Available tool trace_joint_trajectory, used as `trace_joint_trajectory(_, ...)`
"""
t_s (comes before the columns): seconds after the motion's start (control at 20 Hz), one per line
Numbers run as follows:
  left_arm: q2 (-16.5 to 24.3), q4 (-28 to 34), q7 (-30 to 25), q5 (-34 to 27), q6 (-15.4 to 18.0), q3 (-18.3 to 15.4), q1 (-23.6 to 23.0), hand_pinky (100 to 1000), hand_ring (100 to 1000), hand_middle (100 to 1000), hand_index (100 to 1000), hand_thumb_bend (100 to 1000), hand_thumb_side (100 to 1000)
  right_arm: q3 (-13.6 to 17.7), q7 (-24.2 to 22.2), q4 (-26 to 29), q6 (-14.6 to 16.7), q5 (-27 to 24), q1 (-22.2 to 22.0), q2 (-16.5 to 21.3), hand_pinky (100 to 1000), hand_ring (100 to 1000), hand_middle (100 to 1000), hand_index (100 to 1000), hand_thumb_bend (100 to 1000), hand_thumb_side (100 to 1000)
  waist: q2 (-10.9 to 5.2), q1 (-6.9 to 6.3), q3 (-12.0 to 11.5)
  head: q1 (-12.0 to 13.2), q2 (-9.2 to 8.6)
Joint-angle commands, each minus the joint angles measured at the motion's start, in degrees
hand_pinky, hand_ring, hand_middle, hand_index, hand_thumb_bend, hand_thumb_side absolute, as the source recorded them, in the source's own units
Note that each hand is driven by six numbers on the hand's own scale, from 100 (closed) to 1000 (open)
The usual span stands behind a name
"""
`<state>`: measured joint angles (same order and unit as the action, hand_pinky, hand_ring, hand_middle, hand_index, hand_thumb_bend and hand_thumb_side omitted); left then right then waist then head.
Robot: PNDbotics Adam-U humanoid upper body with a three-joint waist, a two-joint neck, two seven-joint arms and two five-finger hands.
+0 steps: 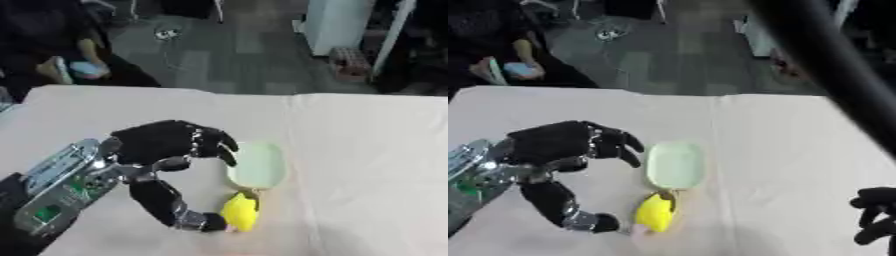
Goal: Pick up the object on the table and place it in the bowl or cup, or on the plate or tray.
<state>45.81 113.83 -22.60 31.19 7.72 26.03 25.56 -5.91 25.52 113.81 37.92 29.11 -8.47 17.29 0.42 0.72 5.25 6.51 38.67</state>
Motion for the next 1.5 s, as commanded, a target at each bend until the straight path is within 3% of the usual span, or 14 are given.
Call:
trace_joint_trajectory(0.05, 2.2, 0.8, -4.2, -0.7, -0.7, 0.7, 1.8, 685, 738, 828, 822, 484, 902, 0.4, -0.3, 0.8, 0.4, -0.6, 0.8, 1.2, 237, 487, 576, 333, 128, 955, -0.55, -0.22, 0.2, 0.5, -0.2)
trace_joint_trajectory(0.35, 3.8, 0.8, -14.0, -0.8, -0.4, 3.0, 4.5, 714, 757, 824, 822, 496, 871, 0.8, -0.7, 0.8, 0.9, -2.1, 1.5, 2.1, 239, 487, 576, 346, 134, 949, -0.58, -0.64, 1.0, 1.3, -0.11)
trace_joint_trajectory(0.6, 3.2, 0.8, -17.3, 0.6, -0.2, 3.6, 6.2, 728, 769, 828, 827, 495, 874, 1.1, -1.5, 0.8, 1.4, -3.8, 2.4, 2.9, 239, 479, 576, 353, 136, 947, -0.54, -0.89, 2.0, 1.9, 0.05)
trace_joint_trajectory(1.0, 0.1, -2.5, -17.8, 1.3, -0.5, 4.8, 6.1, 747, 788, 838, 832, 505, 866, 1.2, -4.4, 0.8, 2.2, -7.3, 4.0, 4.0, 240, 481, 576, 353, 137, 946, -0.3, -1.15, 3.5, 2.5, -0.45)
trace_joint_trajectory(1.05, -0.2, -3.3, -17.7, 1.5, -0.3, 5.0, 6.1, 746, 799, 842, 833, 507, 864, 1.4, -4.7, 0.8, 2.3, -7.8, 4.2, 4.1, 240, 481, 576, 352, 170, 923, -0.29, -1.18, 3.6, 2.6, -0.42)
trace_joint_trajectory(1.25, -1.8, -6.7, -16.9, 3.1, 0.3, 5.5, 5.7, 775, 813, 849, 835, 512, 853, 2.0, -5.6, 0.8, 2.6, -9.6, 4.7, 4.5, 242, 481, 577, 364, 142, 941, -0.22, -1.22, 4.1, 2.6, -0.34)
trace_joint_trajectory(1.5, -3.6, -11.5, -15.7, 6.2, 1.6, 6.1, 5.0, 777, 813, 849, 838, 582, 808, 2.5, -6.6, 0.8, 3.0, -11.5, 5.2, 4.9, 243, 481, 577, 373, 145, 938, -0.23, -1.28, 4.4, 2.9, -0.28)
